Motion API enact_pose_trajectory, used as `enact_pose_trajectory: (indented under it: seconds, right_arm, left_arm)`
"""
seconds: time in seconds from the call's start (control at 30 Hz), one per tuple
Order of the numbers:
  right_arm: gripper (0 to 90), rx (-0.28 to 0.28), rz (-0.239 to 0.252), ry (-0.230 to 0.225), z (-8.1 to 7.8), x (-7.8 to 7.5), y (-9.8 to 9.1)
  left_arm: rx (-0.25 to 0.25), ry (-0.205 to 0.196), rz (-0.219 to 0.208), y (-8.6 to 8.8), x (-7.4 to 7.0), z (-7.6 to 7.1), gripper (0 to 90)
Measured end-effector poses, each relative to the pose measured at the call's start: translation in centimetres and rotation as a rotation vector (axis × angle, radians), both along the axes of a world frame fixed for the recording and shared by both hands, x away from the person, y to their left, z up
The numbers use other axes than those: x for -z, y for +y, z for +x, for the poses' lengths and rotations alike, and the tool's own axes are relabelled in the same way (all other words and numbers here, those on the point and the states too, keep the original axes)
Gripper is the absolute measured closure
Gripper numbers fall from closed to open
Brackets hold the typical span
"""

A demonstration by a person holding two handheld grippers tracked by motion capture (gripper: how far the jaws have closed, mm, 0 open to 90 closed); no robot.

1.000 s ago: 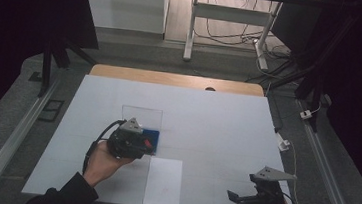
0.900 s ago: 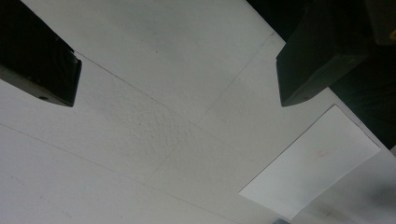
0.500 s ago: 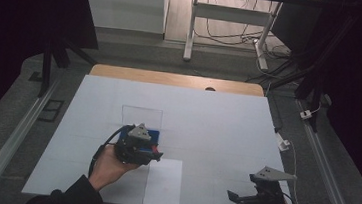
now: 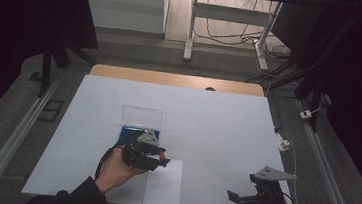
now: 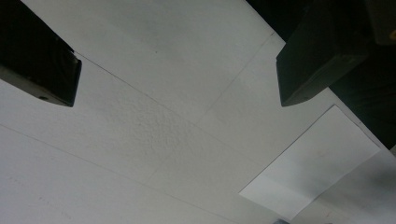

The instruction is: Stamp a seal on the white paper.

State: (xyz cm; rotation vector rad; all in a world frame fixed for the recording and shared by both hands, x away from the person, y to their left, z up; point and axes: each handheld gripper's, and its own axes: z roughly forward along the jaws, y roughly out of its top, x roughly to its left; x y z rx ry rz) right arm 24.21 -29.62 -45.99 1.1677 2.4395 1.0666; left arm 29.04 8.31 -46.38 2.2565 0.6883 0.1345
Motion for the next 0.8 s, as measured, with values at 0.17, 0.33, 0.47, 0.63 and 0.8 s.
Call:
enact_pose_trajectory:
  seconds: [0.17, 0.33, 0.47, 0.63, 0.8]
  right_arm:
    - [0.3, 0.0, 0.009, -0.001, 0.0, 0.0, -0.1]
    - [0.2, 0.0, 0.014, 0.0, 0.0, 0.0, -0.1]
    - [0.0, -0.001, 0.021, 0.0, 0.0, 0.0, -0.2]
    - [0.0, 0.001, 0.033, 0.002, 0.1, 0.0, -0.3]
    - [0.0, 0.005, 0.037, 0.004, 0.1, -0.1, -0.3]
  left_arm:
    - [0.022, -0.003, 0.014, -0.7, 0.4, -0.3, 58.3]
    - [0.032, 0.011, 0.025, -0.8, 0.9, -0.4, 58.3]
    - [0.039, 0.02, 0.03, -1.0, 1.4, -0.6, 58.3]
    - [0.046, 0.025, 0.044, -1.4, 2.1, -1.1, 58.3]
    - [0.045, 0.032, 0.053, -1.6, 2.7, -1.4, 58.2]
